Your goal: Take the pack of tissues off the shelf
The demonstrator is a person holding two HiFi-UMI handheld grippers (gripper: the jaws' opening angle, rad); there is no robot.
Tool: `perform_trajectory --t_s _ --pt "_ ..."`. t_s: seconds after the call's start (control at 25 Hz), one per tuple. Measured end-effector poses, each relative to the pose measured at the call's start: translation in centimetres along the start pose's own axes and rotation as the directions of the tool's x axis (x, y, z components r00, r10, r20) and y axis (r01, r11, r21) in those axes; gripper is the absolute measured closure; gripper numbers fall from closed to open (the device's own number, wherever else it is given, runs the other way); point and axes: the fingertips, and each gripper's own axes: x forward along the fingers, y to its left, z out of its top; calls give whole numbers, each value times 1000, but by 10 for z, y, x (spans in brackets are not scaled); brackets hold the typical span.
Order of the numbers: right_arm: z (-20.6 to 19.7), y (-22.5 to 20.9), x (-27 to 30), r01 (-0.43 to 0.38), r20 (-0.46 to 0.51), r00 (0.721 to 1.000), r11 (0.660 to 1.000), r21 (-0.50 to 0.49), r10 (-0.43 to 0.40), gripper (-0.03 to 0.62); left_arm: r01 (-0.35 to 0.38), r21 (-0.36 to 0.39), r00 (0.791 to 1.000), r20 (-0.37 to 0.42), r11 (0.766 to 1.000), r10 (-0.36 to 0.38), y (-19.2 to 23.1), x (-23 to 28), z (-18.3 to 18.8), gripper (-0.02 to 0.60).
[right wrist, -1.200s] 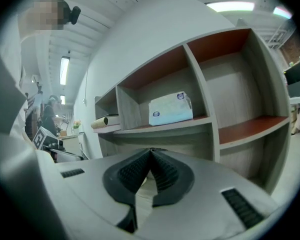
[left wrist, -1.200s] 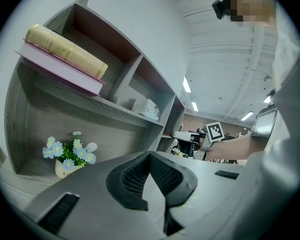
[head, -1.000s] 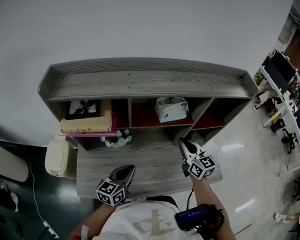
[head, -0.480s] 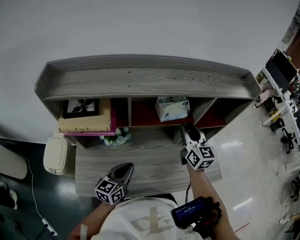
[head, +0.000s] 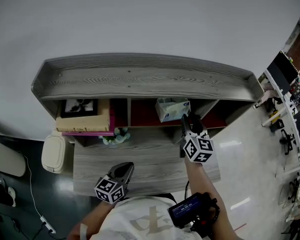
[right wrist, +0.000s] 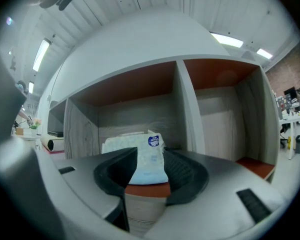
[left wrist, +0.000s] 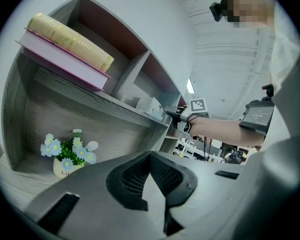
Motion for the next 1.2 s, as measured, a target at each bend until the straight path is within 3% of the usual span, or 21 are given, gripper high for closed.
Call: perform_trajectory --t_s 0.6,0.8,0.92,1.2 --pt "-7 -18 26 160 -49 985 986 -51 -163 424 -9 -22 1000 -24 1000 9 10 5 -6 571" --pt "-13 -19 34 164 -90 982 985 -46 -168 425 -8 -23 999 -35 1000 7 11 6 -7 571" --pt "-18 -22 36 164 -111 979 985 -48 -168 501 -10 -25 999 -37 1000 9 12 5 -7 571" --pt "-22 -24 29 140 -104 984 990 -31 -143 568 -19 -31 999 -45 999 18 12 2 -10 571"
